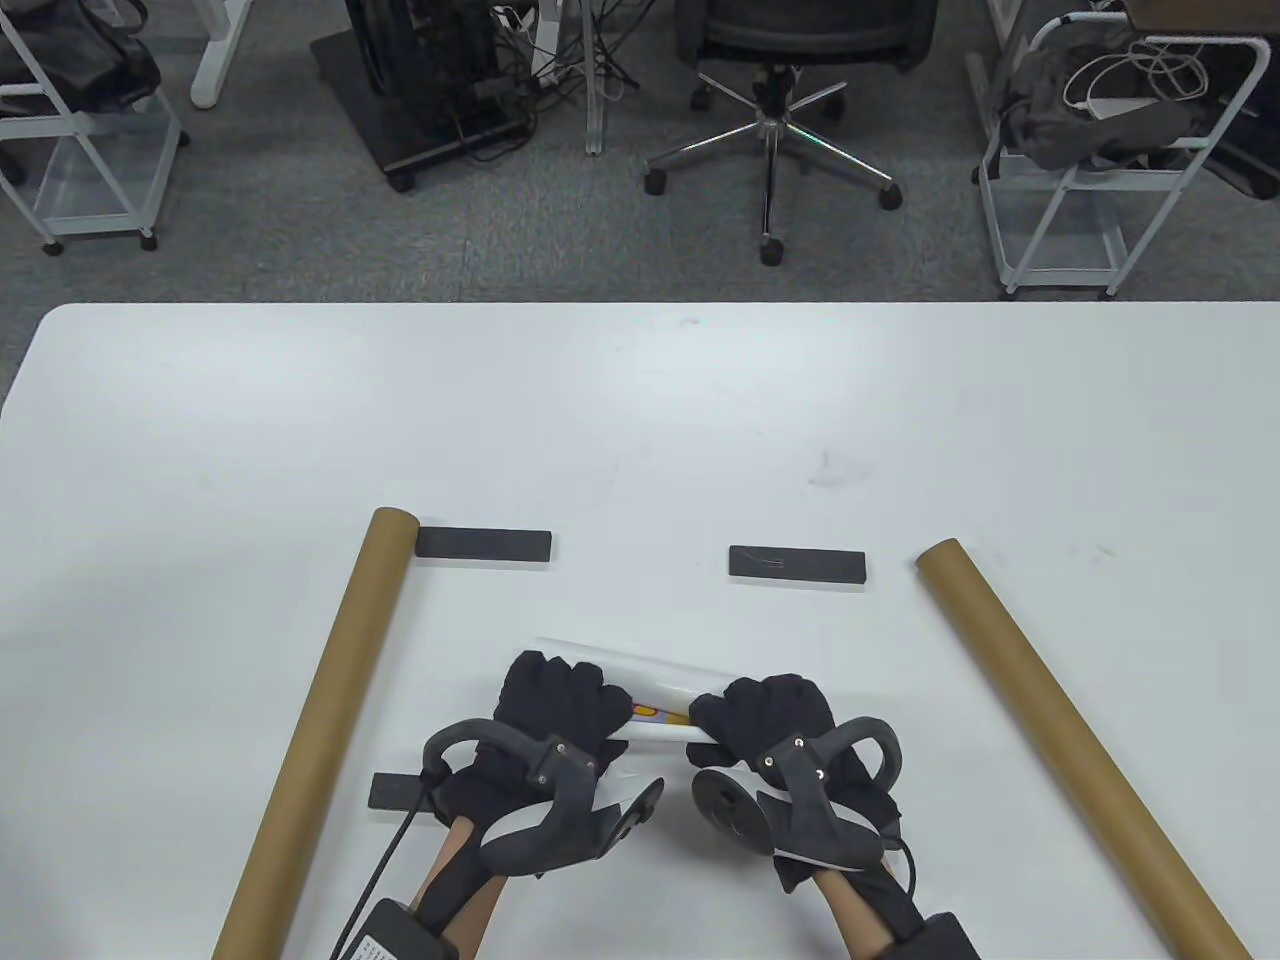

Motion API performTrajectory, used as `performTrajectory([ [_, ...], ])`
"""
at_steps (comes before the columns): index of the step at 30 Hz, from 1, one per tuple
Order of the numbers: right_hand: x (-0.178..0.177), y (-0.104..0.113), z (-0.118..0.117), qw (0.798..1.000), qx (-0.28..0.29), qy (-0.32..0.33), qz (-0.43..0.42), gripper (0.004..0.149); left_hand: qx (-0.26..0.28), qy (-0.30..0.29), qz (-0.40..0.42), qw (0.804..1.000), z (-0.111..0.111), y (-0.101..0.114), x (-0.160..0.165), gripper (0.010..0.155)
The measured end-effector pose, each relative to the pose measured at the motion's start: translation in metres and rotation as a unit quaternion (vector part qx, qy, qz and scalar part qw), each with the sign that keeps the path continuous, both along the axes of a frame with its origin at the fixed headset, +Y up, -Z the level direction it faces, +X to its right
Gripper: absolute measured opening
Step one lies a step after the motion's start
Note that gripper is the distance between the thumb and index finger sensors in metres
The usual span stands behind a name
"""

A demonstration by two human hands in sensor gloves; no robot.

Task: Roll up posters and store in mailing tubes

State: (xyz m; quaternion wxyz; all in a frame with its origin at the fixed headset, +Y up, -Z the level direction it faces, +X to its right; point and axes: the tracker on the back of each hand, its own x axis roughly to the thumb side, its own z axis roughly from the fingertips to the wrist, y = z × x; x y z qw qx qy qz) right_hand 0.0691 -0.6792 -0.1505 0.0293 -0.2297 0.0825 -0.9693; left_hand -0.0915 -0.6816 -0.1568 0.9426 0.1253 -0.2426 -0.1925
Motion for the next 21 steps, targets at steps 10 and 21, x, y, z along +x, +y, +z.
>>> performTrajectory([
  [10,0.013,-0.004,-0.004,1.0,-0.012,-0.02,-0.019,0.045,0.042,-0.031,0.069,0.996,0.008,0.009,0.002,0.051],
  [21,0.011,-0.002,-0.003,0.999,0.008,-0.015,-0.036,0.057,0.028,-0.013,0.053,0.998,0.004,0.009,-0.001,0.051],
])
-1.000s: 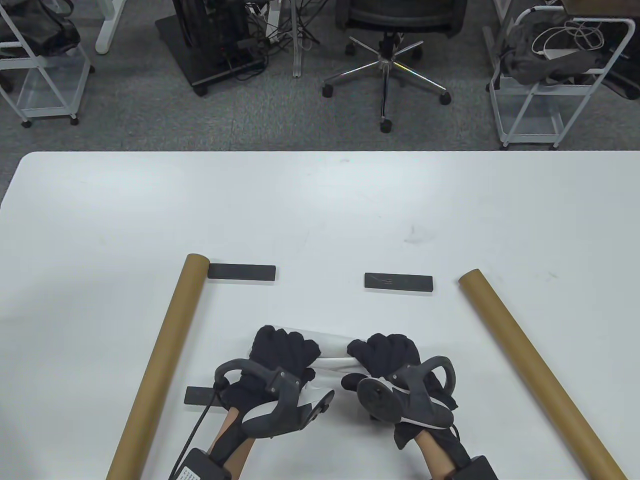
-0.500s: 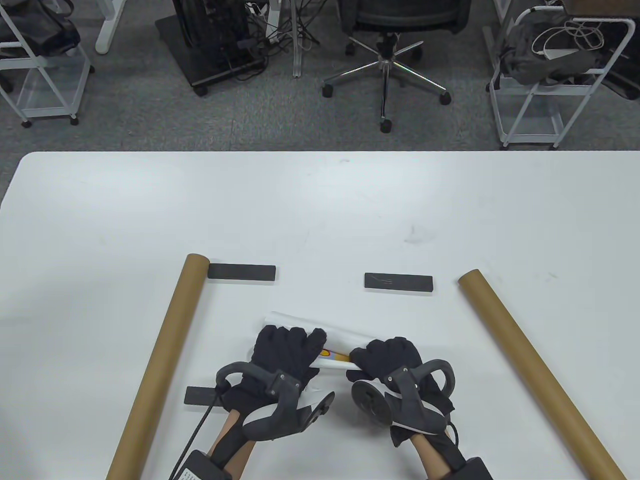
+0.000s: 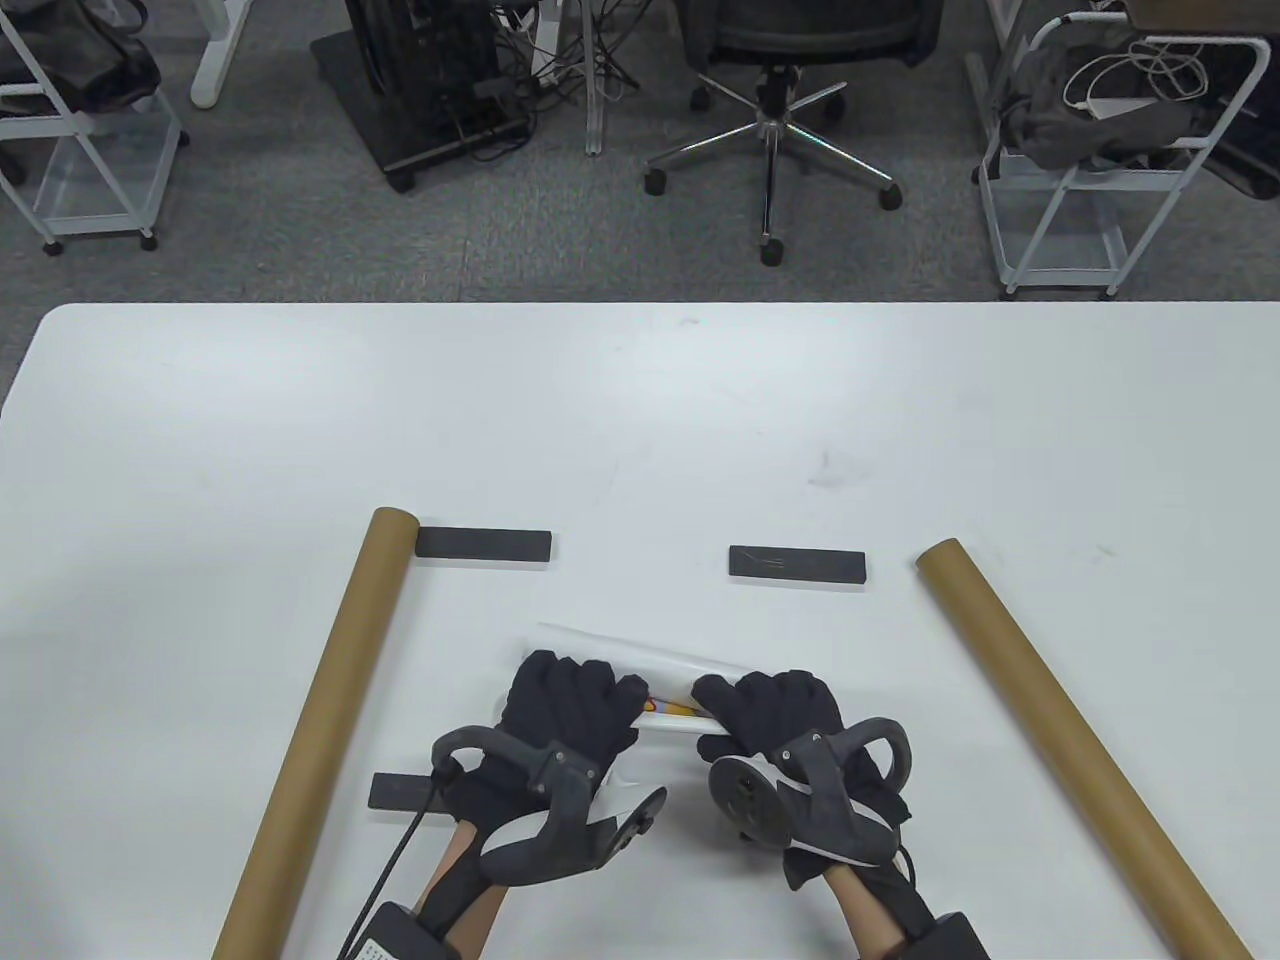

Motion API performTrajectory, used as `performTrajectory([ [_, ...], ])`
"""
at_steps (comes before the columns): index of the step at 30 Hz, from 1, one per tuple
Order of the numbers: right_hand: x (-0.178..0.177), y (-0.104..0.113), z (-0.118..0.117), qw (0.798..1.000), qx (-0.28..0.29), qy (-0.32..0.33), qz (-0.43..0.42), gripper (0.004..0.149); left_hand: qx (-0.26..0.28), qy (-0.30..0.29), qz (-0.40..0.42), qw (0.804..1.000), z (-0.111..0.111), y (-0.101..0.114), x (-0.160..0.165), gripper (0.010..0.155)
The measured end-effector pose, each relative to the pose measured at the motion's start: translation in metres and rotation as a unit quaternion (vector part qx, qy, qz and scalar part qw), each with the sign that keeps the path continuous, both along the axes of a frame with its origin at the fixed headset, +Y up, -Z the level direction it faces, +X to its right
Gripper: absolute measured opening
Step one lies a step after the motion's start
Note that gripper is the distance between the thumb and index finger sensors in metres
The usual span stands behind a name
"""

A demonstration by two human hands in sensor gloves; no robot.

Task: Roll up posters and store in mailing tubes

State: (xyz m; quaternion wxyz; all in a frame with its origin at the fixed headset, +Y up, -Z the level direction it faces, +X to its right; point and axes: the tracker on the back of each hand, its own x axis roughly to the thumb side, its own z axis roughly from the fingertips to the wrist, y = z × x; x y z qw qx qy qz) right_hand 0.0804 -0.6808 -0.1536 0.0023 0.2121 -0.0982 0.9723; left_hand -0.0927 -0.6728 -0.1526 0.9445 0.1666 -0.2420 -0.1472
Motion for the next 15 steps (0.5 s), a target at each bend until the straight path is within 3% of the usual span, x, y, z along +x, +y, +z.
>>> performTrajectory([
  [8,0.0025,0.0017,-0.0006,1.0,0.008,-0.013,0.008,0.054,0.003,0.0,0.009,1.0,-0.0011,0.0014,-0.0026,0.05],
  [15,0.0022,-0.0024,-0.0019,0.998,-0.053,-0.006,0.016,0.057,-0.022,-0.001,-0.008,1.0,-0.0026,-0.0012,-0.0014,0.052],
])
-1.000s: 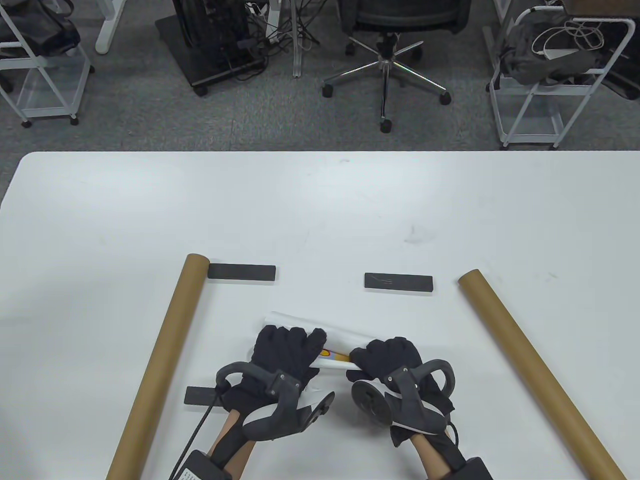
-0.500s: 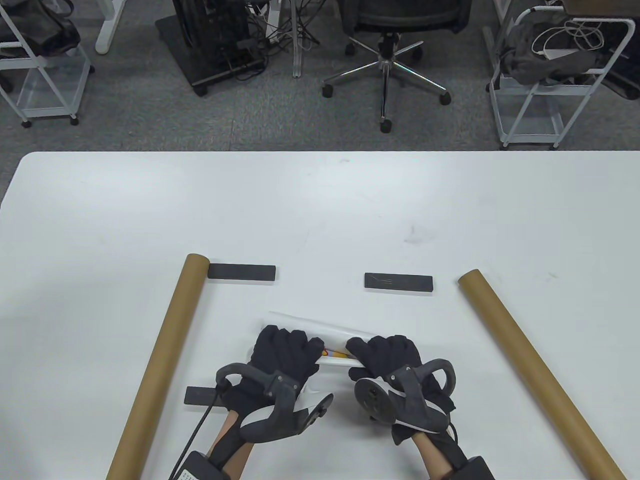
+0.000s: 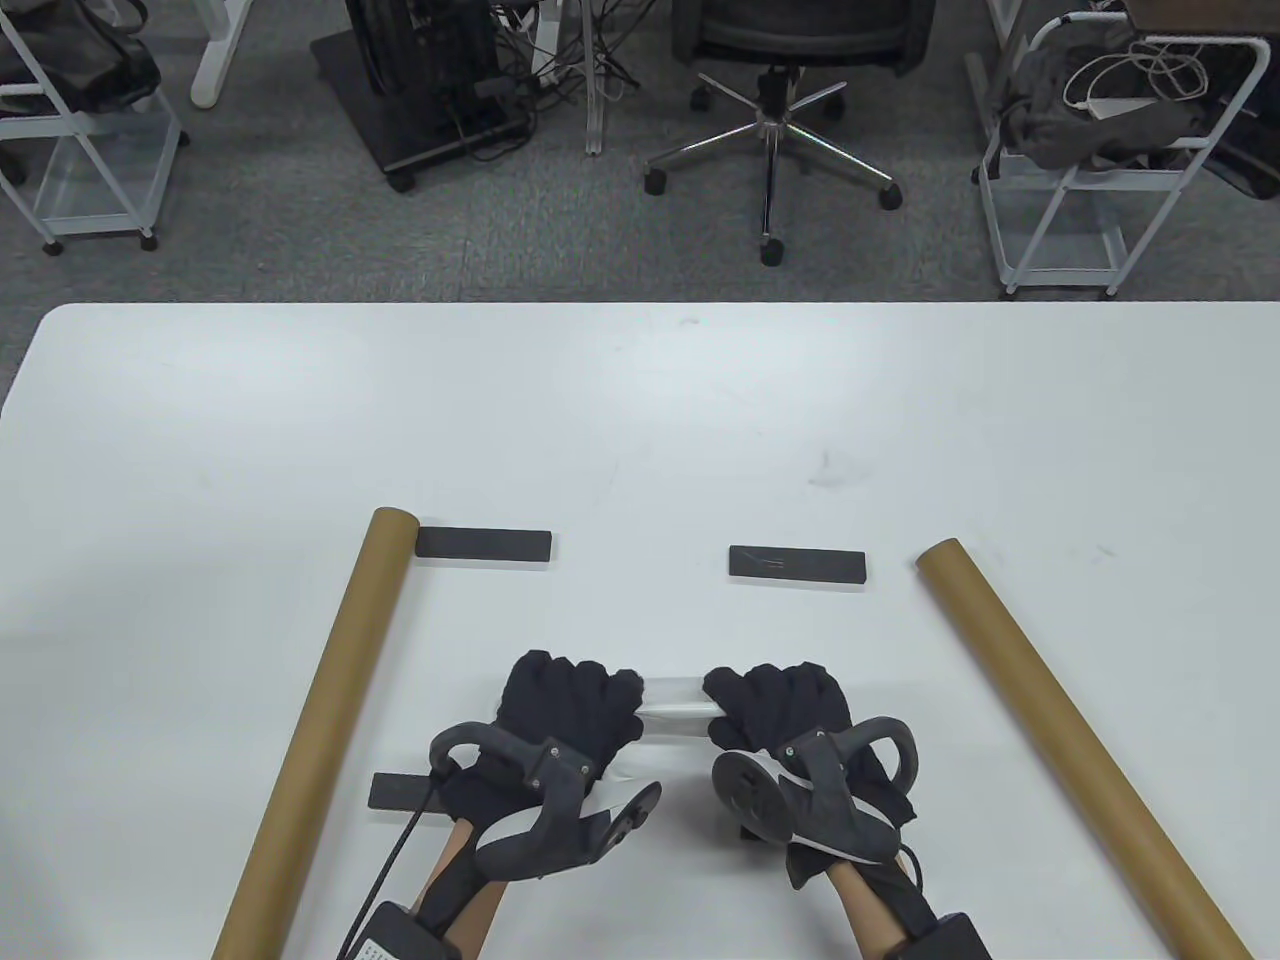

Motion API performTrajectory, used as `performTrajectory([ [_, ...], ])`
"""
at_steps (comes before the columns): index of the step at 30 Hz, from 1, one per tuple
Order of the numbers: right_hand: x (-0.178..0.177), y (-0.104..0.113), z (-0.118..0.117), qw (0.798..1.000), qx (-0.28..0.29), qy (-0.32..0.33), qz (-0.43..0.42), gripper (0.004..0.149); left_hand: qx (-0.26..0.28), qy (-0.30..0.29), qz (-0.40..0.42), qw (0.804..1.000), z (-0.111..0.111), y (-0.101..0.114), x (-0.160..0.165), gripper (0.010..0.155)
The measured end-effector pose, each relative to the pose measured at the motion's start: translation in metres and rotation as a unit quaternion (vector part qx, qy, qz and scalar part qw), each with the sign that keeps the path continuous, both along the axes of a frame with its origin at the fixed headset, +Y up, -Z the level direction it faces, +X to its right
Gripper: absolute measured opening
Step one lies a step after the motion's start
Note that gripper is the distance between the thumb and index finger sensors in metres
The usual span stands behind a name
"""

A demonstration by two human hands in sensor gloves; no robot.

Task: Roll up posters and store in mailing tubes

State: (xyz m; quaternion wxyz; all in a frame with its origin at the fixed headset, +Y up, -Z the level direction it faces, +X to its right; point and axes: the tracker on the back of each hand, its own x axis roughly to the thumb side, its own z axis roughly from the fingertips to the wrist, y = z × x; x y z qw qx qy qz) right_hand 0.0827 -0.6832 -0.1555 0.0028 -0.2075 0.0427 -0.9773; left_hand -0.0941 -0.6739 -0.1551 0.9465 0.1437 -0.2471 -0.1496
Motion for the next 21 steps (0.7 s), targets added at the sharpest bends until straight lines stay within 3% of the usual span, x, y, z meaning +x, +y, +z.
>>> performTrajectory([
  [2,-0.0035,-0.002,-0.0006,1.0,-0.001,0.002,0.013,0.064,-0.03,-0.002,-0.014,0.999,-0.0014,-0.0006,0.0007,0.052],
  [5,-0.0064,-0.0019,-0.0006,1.0,0.005,0.006,0.003,0.055,-0.021,-0.004,-0.025,0.999,-0.0008,-0.0009,0.0011,0.041],
  [9,-0.0072,-0.0003,0.0029,1.0,0.031,0.004,0.004,0.043,0.001,0.0,-0.035,0.999,0.0013,-0.0019,0.0014,0.038],
  [18,-0.0043,0.0006,-0.0006,1.0,0.021,-0.005,-0.015,0.046,0.01,0.016,-0.031,0.999,0.0017,-0.0009,0.0063,0.055],
  [21,-0.0013,0.0026,-0.0004,0.999,0.045,-0.01,-0.027,0.053,0.016,0.01,-0.015,1.0,0.0006,-0.0008,0.0035,0.066],
])
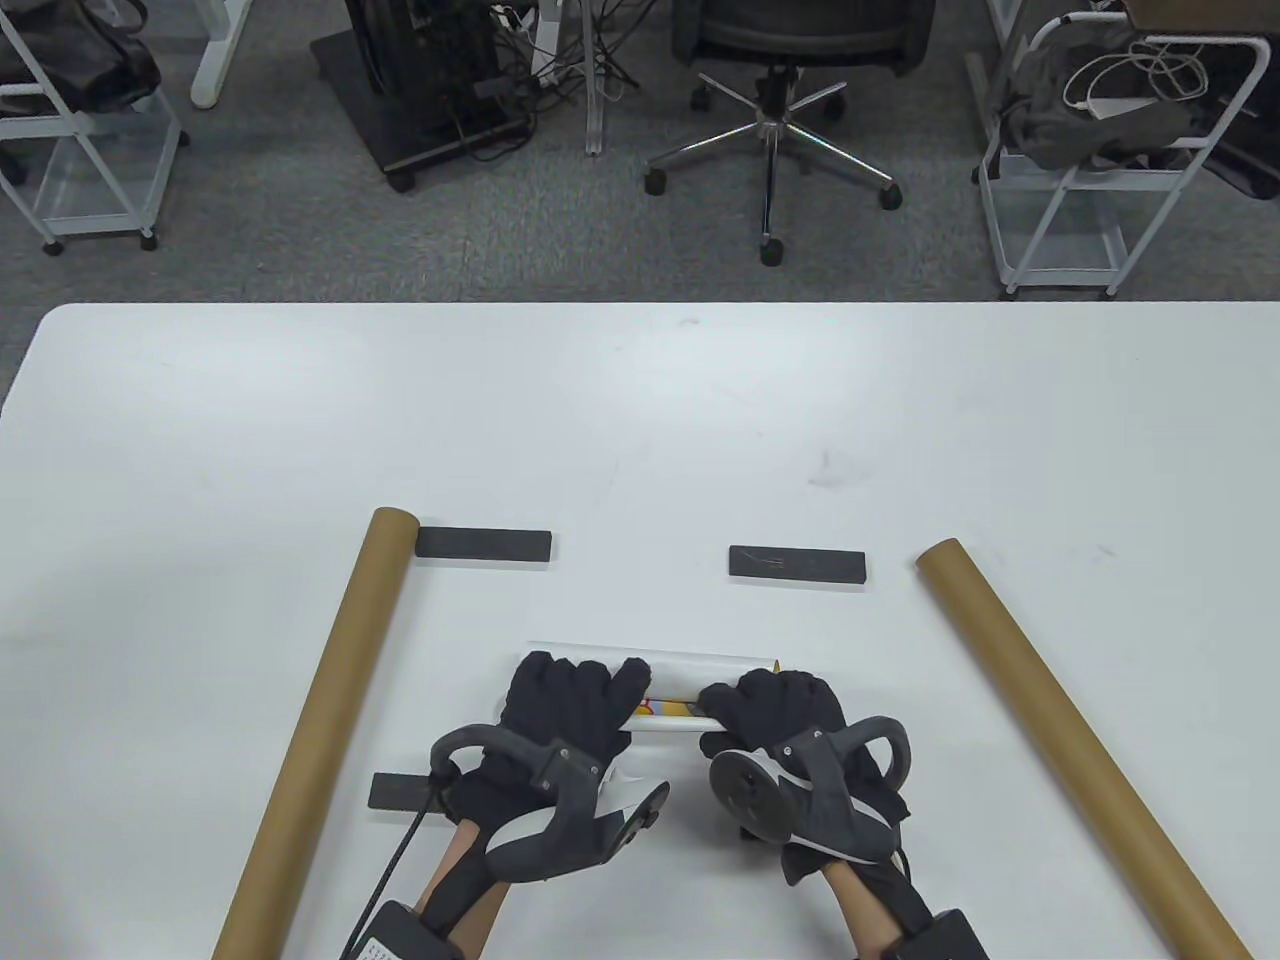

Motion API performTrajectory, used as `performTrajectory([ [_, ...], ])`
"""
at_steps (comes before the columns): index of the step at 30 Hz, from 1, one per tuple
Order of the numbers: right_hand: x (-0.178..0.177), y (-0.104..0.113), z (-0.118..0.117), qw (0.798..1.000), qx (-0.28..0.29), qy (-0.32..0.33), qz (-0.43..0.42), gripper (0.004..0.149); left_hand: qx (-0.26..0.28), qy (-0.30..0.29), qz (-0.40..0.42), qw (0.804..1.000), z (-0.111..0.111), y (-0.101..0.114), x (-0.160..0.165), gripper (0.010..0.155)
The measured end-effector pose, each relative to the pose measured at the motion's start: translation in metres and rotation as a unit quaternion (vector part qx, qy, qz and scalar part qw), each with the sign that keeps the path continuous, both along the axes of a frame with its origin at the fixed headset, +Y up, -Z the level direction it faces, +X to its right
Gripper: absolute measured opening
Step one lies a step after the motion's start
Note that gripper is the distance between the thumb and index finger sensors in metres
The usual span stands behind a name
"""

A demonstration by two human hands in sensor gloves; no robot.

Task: Roll up posters and store in mailing tubes

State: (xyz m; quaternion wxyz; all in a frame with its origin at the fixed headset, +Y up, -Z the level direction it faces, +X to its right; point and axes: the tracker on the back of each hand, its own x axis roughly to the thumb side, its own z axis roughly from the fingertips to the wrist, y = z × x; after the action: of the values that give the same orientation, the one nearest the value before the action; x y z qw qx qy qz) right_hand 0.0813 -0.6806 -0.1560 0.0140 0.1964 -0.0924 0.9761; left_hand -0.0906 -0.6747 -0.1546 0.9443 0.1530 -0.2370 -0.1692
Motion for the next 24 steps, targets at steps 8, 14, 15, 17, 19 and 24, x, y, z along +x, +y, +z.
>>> performTrajectory([
  [8,0.002,0.0,-0.001,1.0,0.017,-0.002,0.007,0.052,-0.027,0.01,-0.009,1.0,-0.003,-0.003,0.0,0.047],
  [14,-0.003,-0.005,-0.002,0.998,-0.063,0.008,0.013,0.053,-0.007,0.011,-0.033,0.999,-0.003,-0.003,0.002,0.033],
  [15,-0.004,-0.004,-0.002,0.999,-0.042,0.009,0.023,0.05,-0.015,0.008,-0.03,0.999,-0.003,-0.003,0.003,0.029],
  [17,-0.003,-0.002,-0.001,0.999,-0.035,0.009,0.023,0.046,-0.015,0.005,-0.034,0.999,-0.001,-0.003,0.004,0.027],
  [19,-0.003,-0.002,-0.002,0.999,-0.029,0.006,0.021,0.041,0.002,0.002,-0.052,0.999,0.002,-0.003,0.006,0.027],
  [24,-0.001,-0.004,-0.001,0.999,-0.024,-0.006,0.035,0.043,0.004,0.006,-0.057,0.998,0.002,-0.004,0.009,0.037],
])
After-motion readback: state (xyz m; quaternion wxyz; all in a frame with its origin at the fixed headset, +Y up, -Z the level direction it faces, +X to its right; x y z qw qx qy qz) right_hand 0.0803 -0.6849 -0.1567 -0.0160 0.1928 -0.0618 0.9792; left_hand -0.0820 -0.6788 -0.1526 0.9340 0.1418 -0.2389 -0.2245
